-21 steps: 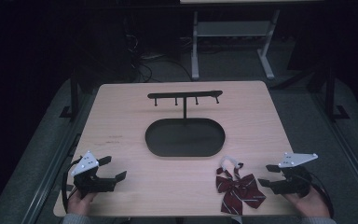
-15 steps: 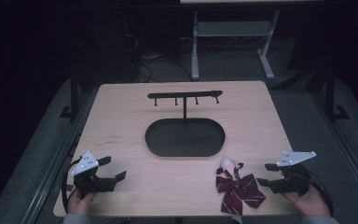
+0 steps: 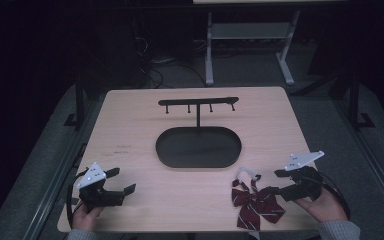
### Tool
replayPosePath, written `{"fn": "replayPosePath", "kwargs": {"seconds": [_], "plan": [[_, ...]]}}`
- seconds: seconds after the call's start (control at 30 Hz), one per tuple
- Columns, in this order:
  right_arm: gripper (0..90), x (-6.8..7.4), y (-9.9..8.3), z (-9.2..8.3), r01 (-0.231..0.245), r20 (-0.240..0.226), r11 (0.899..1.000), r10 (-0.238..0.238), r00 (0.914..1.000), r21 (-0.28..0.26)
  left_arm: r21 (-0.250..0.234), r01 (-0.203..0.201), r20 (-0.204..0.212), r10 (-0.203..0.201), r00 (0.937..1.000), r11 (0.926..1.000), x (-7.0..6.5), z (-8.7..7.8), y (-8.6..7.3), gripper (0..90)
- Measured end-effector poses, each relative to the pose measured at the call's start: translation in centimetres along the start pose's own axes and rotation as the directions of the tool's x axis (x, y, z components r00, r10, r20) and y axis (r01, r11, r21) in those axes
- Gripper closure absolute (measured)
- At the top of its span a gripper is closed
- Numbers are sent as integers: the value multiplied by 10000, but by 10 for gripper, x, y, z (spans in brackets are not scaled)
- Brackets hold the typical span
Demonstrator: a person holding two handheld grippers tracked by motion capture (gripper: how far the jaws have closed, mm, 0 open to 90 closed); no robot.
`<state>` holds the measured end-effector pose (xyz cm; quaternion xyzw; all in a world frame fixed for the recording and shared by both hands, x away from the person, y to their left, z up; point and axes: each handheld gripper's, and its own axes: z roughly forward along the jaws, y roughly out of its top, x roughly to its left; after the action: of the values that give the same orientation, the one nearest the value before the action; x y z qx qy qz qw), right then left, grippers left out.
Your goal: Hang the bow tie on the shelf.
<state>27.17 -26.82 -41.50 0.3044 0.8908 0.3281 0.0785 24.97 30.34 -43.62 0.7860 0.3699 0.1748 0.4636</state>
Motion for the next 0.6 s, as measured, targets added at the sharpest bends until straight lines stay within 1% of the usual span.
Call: {"fn": "replayPosePath", "kwargs": {"seconds": [0.2, 0.23, 0.33, 0.37, 0.43, 0.6], "plan": [[349, 4, 18, 4, 427, -227, 9988, -421, 9989, 248, 21, -46, -13, 46, 10000, 10000, 1, -1, 0, 131], [350, 4, 20, 4, 478, -246, 9984, -471, 9986, 294, 17, 28, -6, -28, 10000, 10000, 0, -1, 0, 131], [357, 6, 29, 6, 707, -317, 9967, -694, 9971, 411, -72, 39, 28, -38, 10000, 10000, 0, -1, 0, 131], [357, 6, 29, 6, 707, -317, 9967, -694, 9971, 411, -72, 39, 28, -38, 10000, 10000, 0, -1, 0, 131], [364, 6, 35, 7, 782, -438, 9955, -759, 9962, 526, -6, 17, 23, -17, 10000, 10000, 0, 0, 0, 131], [376, 4, 45, 13, 1003, -546, 9922, -964, 9938, 746, -84, 72, 12, -72, 10000, 9999, -1, -1, 0, 131]]}}
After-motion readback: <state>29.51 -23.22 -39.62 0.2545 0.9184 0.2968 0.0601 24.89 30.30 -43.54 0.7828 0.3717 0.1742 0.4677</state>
